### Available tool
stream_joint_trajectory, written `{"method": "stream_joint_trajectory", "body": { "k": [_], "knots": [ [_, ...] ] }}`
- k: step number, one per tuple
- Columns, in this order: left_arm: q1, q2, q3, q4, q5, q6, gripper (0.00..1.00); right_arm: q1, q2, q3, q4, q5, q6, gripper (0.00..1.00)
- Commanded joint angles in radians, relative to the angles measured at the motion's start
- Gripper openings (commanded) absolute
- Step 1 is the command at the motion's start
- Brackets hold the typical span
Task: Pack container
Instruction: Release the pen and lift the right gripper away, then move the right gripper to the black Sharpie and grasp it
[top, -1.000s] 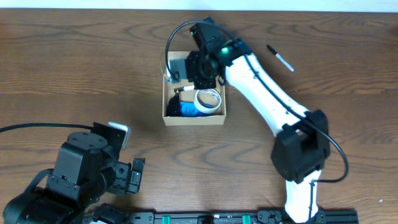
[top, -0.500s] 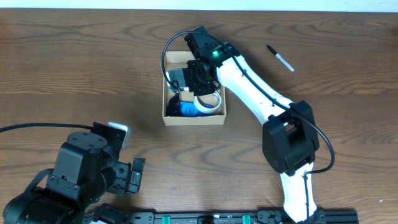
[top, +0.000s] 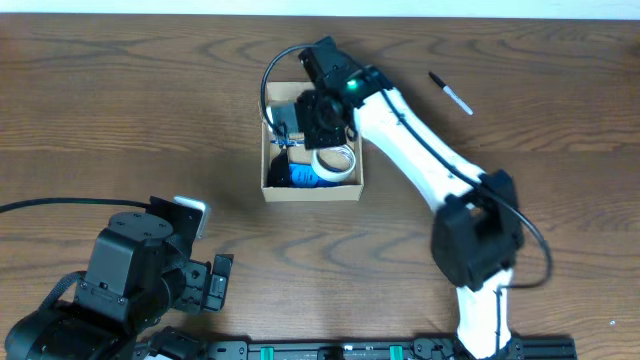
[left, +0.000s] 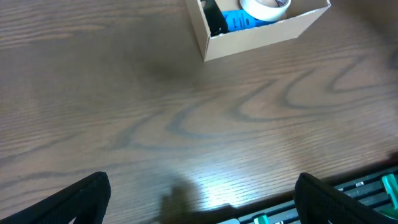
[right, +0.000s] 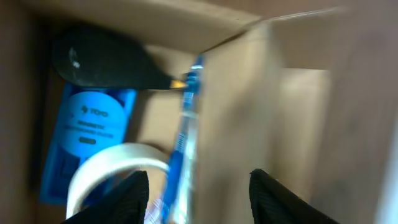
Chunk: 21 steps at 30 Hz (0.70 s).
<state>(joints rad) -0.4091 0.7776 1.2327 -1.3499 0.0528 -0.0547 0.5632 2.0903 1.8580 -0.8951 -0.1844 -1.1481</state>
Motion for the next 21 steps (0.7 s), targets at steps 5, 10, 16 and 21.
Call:
{"method": "stream_joint_trajectory", "body": {
  "k": [5,10,16,21],
  "knots": [
    [0.003,-0.001,0.014,-0.001,0.0,0.007,0.95,-0.066,-0.294,0.008,0.071,0.114,0.181,0.56],
    [0.003,-0.001,0.014,0.0,0.0,0.007,0.95,-0.211,-0.327,0.008,0.09,0.129,0.354,0.61],
    [0.003,-0.001,0.014,0.0,0.0,0.007,0.95,-0.43,-0.283,0.006,0.085,0.128,0.629,0.63],
    [0.003,-0.001,0.014,-0.001,0.0,0.007,0.95,-0.55,-0.209,0.006,0.063,0.128,0.708,0.64]
  ]
}}
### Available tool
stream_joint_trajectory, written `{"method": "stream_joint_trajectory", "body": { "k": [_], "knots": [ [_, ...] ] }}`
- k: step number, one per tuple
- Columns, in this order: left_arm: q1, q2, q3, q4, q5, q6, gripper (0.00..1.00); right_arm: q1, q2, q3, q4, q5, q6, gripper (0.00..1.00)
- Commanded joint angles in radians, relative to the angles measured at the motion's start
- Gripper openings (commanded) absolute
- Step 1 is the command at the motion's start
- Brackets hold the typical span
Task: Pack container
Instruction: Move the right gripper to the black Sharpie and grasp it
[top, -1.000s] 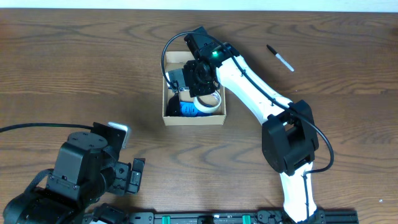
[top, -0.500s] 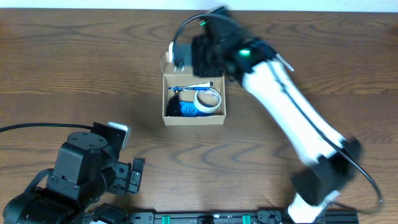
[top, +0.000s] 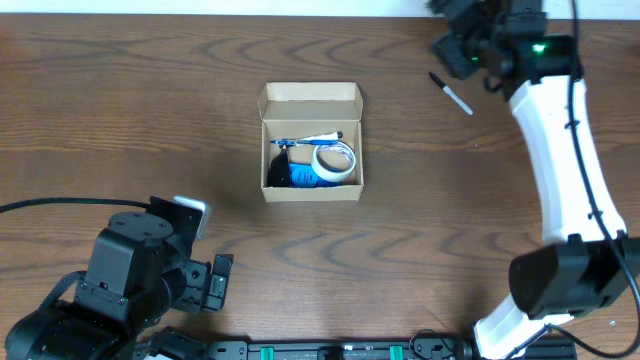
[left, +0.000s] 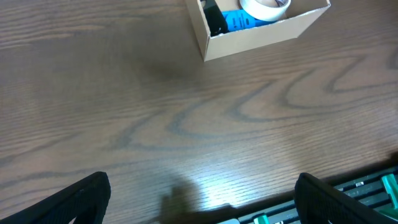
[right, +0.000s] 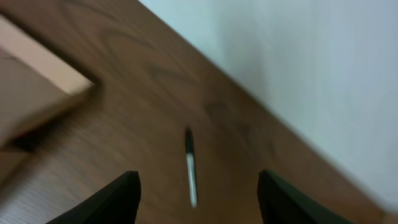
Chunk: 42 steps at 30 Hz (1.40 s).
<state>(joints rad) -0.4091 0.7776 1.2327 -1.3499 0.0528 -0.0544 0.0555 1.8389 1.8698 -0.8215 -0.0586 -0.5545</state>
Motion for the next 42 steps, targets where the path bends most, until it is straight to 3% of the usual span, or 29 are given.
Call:
{"method": "stream_joint_trajectory", "body": {
  "k": [1,9,19,28,42],
  "knots": [
    [0.003,-0.001,0.014,0.0,0.0,0.006,0.95,-0.061,0.062,-0.006,-0.017,0.002,0.127,0.64],
    [0.003,-0.001,0.014,-0.001,0.0,0.006,0.95,-0.127,0.245,-0.006,-0.019,-0.028,0.241,0.62],
    [0.003,-0.001,0.014,-0.001,0.0,0.006,0.95,-0.141,0.417,-0.006,0.022,-0.057,0.239,0.6],
    [0.003,-0.001,0.014,0.0,0.0,0.006,0.95,-0.162,0.497,-0.006,0.07,-0.058,0.127,0.58],
    [0.003,-0.001,0.014,-0.001,0.0,0.006,0.95,-0.186,0.537,-0.006,0.174,-0.133,0.127,0.52]
  ]
}}
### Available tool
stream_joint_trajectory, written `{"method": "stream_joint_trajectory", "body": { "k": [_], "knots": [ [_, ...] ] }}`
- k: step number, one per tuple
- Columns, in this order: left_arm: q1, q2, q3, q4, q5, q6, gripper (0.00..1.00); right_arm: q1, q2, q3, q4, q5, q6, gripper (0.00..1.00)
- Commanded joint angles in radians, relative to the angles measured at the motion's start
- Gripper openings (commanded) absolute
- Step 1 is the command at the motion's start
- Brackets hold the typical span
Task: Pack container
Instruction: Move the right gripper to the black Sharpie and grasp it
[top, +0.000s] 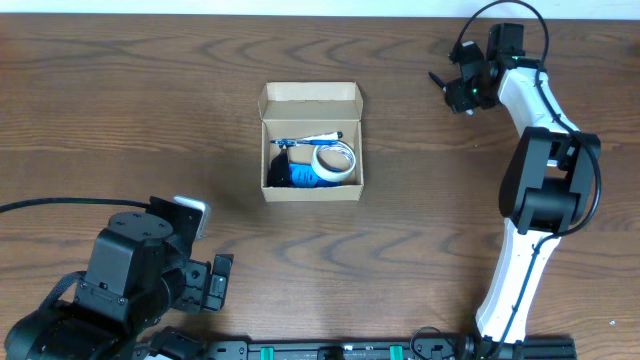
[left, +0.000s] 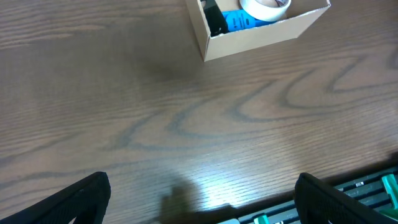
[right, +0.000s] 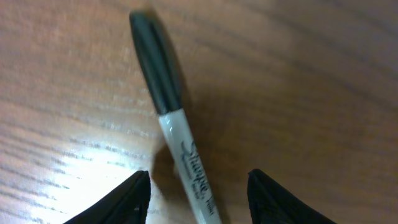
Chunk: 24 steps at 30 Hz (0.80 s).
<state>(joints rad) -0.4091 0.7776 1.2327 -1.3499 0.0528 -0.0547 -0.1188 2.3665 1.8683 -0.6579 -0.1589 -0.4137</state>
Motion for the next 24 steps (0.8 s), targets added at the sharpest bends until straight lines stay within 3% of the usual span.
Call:
{"method": "stream_joint_trajectory", "body": {
  "k": [1,5,24],
  "knots": [
    [0.003,-0.001,0.014,-0.001,0.0,0.007,0.95,-0.013,0.009,-0.004,0.015,-0.033,-0.014,0.52],
    [0.003,-0.001,0.014,-0.001,0.0,0.007,0.95,-0.013,0.009,-0.005,0.013,-0.033,-0.014,0.48],
    [0.003,-0.001,0.014,0.0,0.0,0.007,0.95,-0.011,0.009,-0.019,0.0,-0.028,-0.014,0.46]
  ]
}}
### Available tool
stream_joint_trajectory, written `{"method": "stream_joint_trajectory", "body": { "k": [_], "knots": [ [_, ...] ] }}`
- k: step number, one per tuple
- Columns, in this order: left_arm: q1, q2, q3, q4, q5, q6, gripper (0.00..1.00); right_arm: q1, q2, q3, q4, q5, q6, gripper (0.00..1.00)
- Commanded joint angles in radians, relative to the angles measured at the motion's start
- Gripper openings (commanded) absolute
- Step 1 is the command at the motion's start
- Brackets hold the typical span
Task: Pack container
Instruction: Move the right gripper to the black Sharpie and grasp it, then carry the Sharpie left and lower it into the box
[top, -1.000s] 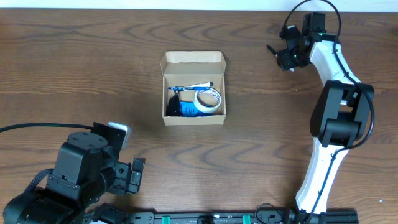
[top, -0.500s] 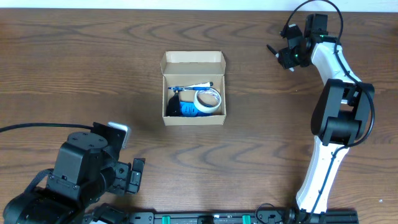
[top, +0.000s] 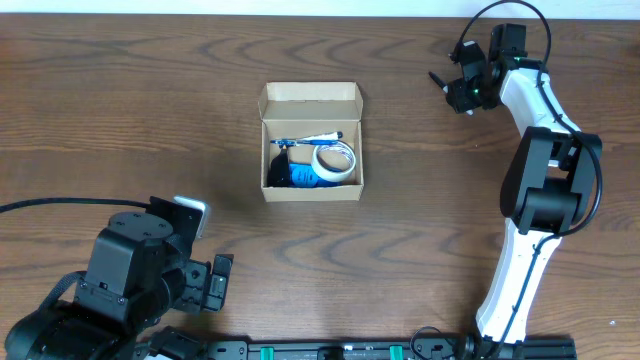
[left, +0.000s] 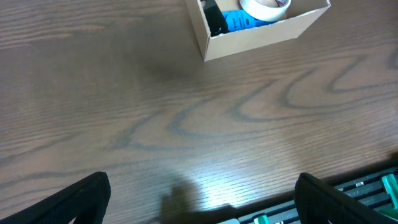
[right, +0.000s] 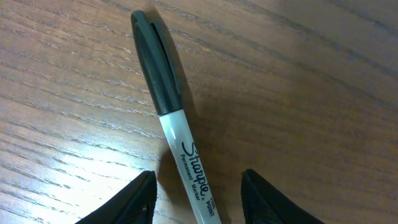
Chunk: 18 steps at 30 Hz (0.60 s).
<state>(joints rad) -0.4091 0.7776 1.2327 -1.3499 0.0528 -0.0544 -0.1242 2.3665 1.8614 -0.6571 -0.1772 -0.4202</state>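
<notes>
The open cardboard box (top: 311, 140) stands mid-table, holding a white tape roll (top: 333, 162), a blue packet (top: 301, 176) and a blue pen (top: 308, 139). A Sharpie marker (right: 180, 137) with a black cap lies on the wood at the far right. My right gripper (right: 199, 208) is open low over it, one finger on each side of the barrel; from overhead only the marker's tip (top: 436, 77) shows beside that gripper (top: 457, 92). My left gripper (left: 202, 205) is open and empty near the front left, with the box (left: 261, 28) ahead of it.
The right arm (top: 535, 130) reaches along the table's right side to the far edge. The left arm's bulk (top: 130, 270) sits at the front left corner. A black rail (top: 350, 350) runs along the front edge.
The right gripper's fingers stand slightly closer together around the marker, and the view has sharpened. The left arm and the box have not changed.
The right gripper was first over the box beside the blue pen. Then it was off at the far right with the marker small ahead of it. Later it was low over the marker, fingers astride it, and it remains there now.
</notes>
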Motion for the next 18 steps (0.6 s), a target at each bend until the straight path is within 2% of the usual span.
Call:
{"method": "stream_joint_trajectory", "body": {
  "k": [1,15,18],
  "knots": [
    [0.003,-0.001,0.014,0.0,0.0,0.006,0.95,-0.005,0.009,-0.012,-0.002,-0.01,-0.007,0.47],
    [0.003,-0.001,0.014,-0.001,0.0,0.006,0.95,-0.005,0.009,-0.027,-0.019,-0.006,-0.007,0.46],
    [0.003,-0.001,0.014,0.0,0.0,0.006,0.95,-0.005,0.009,-0.027,-0.029,-0.007,-0.007,0.42]
  ]
}}
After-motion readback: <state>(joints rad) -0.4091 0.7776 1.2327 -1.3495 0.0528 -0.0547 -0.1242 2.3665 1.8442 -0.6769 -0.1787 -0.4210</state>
